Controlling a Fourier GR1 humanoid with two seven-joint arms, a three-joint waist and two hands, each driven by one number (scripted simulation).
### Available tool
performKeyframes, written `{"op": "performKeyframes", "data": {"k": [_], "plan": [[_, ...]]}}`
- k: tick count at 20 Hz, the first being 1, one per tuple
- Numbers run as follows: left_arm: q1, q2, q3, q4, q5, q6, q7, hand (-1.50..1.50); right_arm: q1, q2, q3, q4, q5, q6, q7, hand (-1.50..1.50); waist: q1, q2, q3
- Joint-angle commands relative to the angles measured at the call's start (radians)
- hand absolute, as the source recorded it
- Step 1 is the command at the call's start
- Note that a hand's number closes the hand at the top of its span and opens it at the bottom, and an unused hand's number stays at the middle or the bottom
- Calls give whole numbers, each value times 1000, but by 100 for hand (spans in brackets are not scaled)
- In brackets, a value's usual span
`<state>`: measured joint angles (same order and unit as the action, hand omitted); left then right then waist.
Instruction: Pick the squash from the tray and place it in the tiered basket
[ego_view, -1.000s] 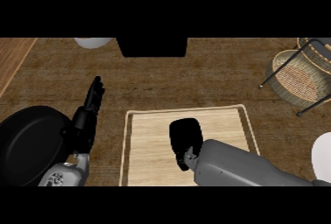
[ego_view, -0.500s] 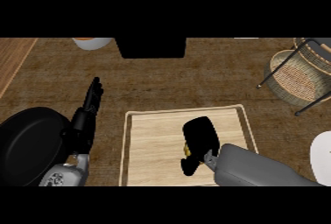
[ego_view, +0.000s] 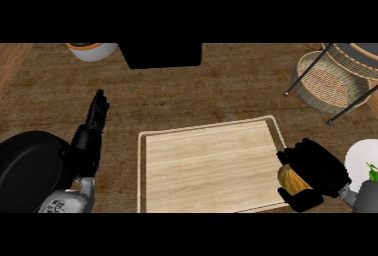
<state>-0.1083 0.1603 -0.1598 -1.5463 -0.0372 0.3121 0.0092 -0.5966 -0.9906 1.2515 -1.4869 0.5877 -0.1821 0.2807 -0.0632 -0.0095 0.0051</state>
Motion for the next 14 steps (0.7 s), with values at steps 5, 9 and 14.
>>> {"op": "performKeyframes", "data": {"k": [5,9,14], "plan": [[-8,-1,11,17,7,-11,-10,0,143,-411,-200,46,-215,-405,-447,150,-2,6,-3],[30,-12,-17,-31,-9,2,10,0,181,-539,-324,56,-468,-447,-656,150,8,0,-2],[13,4,-23,-52,-15,-16,36,0,186,-667,-474,110,-794,-281,-887,150,16,0,-2]]}}
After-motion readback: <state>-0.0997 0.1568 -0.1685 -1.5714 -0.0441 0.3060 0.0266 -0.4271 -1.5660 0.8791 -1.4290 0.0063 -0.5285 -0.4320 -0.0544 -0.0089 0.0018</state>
